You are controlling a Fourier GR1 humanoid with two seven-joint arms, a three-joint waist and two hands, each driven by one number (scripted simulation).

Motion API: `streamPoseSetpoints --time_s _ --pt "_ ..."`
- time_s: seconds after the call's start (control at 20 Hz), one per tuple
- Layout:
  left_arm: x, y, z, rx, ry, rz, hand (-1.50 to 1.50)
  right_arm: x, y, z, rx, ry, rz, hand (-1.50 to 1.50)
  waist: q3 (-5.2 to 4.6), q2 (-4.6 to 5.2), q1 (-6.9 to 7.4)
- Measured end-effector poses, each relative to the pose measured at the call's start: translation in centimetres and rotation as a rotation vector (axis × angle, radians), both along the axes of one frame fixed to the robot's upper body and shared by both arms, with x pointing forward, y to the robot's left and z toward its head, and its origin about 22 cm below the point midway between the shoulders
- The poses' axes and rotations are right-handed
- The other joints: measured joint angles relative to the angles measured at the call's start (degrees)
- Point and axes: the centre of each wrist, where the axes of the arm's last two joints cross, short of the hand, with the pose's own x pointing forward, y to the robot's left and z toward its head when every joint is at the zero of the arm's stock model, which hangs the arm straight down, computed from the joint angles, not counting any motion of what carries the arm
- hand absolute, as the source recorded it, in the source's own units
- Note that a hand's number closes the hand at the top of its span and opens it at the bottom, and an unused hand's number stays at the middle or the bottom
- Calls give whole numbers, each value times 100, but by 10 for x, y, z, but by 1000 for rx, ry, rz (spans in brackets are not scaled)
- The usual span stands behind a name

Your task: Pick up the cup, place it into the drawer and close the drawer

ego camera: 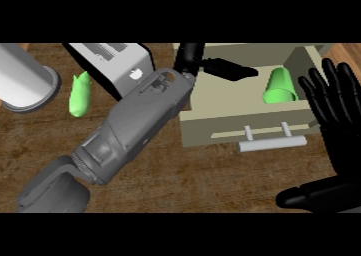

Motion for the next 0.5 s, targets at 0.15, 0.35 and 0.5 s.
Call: streamPoseSetpoints --time_s 0.15,0.35,0.5 --pt "-1 -6 13 -75 -23 -33 -150 -3 -9 3 19 11 5 -150 -3 -35 97" --pt "-4 -6 17 -164 -25 -68 -150 -8 -18 8 15 12 21 150 -3 -83 277" --pt "-6 0 19 -210 -7 -72 -150 -12 -25 8 -15 6 28 150 -5 -125 433"
